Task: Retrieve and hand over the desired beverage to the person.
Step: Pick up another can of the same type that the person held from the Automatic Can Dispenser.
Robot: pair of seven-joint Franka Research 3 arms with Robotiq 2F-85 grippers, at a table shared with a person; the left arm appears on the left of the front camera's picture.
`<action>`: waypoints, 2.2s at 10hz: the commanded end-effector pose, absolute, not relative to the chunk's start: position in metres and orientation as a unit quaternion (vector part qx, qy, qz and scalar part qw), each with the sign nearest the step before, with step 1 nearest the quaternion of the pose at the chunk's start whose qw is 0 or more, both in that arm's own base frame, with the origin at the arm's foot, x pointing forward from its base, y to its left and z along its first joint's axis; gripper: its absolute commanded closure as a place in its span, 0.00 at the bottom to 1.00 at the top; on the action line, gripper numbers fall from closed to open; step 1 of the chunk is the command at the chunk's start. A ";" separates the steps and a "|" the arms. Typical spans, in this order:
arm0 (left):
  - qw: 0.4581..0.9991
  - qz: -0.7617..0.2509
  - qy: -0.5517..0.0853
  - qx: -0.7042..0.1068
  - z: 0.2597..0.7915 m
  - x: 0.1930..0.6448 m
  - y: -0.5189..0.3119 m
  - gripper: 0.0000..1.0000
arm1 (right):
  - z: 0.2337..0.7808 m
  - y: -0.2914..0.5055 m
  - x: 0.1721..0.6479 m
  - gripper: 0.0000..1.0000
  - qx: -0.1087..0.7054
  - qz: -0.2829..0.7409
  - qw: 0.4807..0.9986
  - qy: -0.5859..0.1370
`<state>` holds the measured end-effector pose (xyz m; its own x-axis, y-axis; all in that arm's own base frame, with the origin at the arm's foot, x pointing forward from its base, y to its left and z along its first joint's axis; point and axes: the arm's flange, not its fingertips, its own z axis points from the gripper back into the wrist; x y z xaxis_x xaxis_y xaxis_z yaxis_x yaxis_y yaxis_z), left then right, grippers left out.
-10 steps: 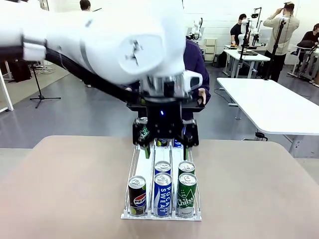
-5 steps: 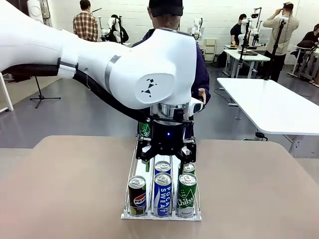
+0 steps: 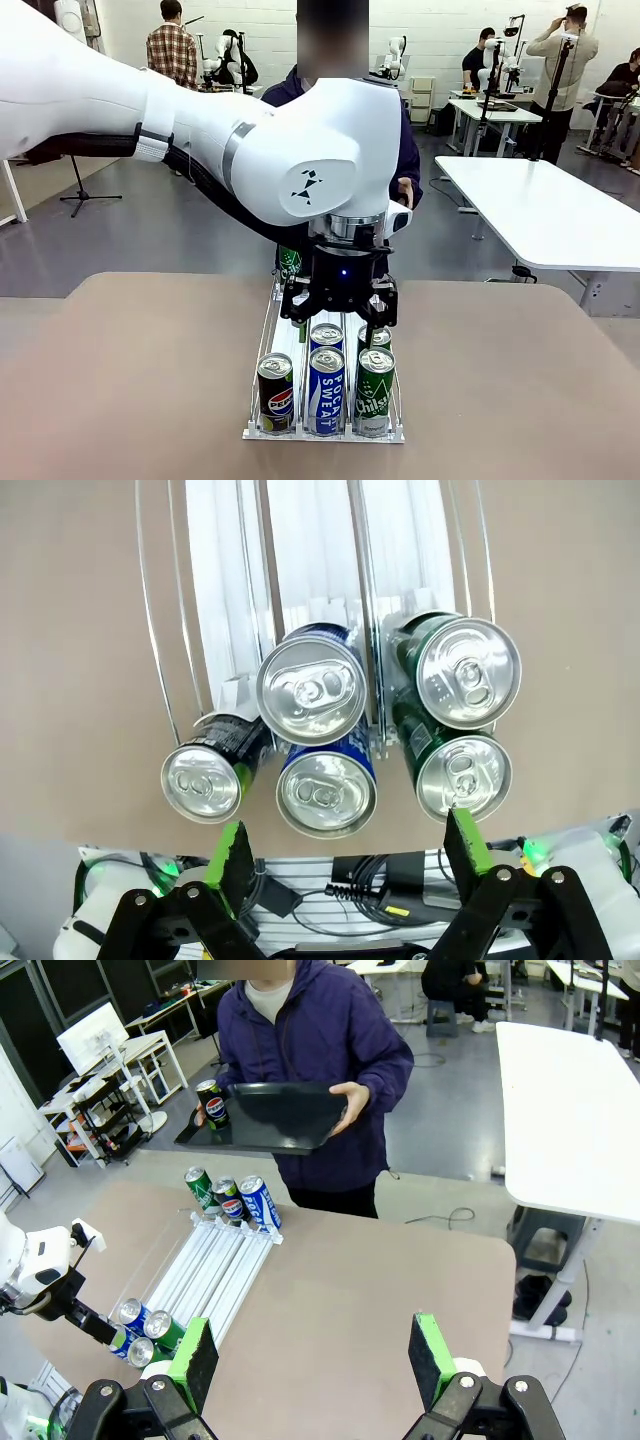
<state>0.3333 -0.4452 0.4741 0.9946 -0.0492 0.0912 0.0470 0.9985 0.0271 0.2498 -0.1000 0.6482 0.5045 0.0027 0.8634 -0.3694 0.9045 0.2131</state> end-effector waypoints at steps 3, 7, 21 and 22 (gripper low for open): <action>0.997 -0.053 -0.057 0.002 0.462 0.336 -0.438 0.00 | 0.647 -0.099 0.252 0.00 0.198 0.114 0.844 -0.485; 0.998 -0.042 -0.049 0.007 0.466 0.339 -0.442 0.00 | 0.647 -0.099 0.252 0.00 0.198 0.114 0.844 -0.485; 0.995 0.051 -0.080 -0.021 0.446 0.326 -0.425 0.00 | 0.647 -0.099 0.252 0.00 0.198 0.114 0.844 -0.485; 0.995 0.051 -0.082 -0.019 0.445 0.326 -0.423 0.00 | 0.647 -0.099 0.252 0.00 0.198 0.114 0.844 -0.485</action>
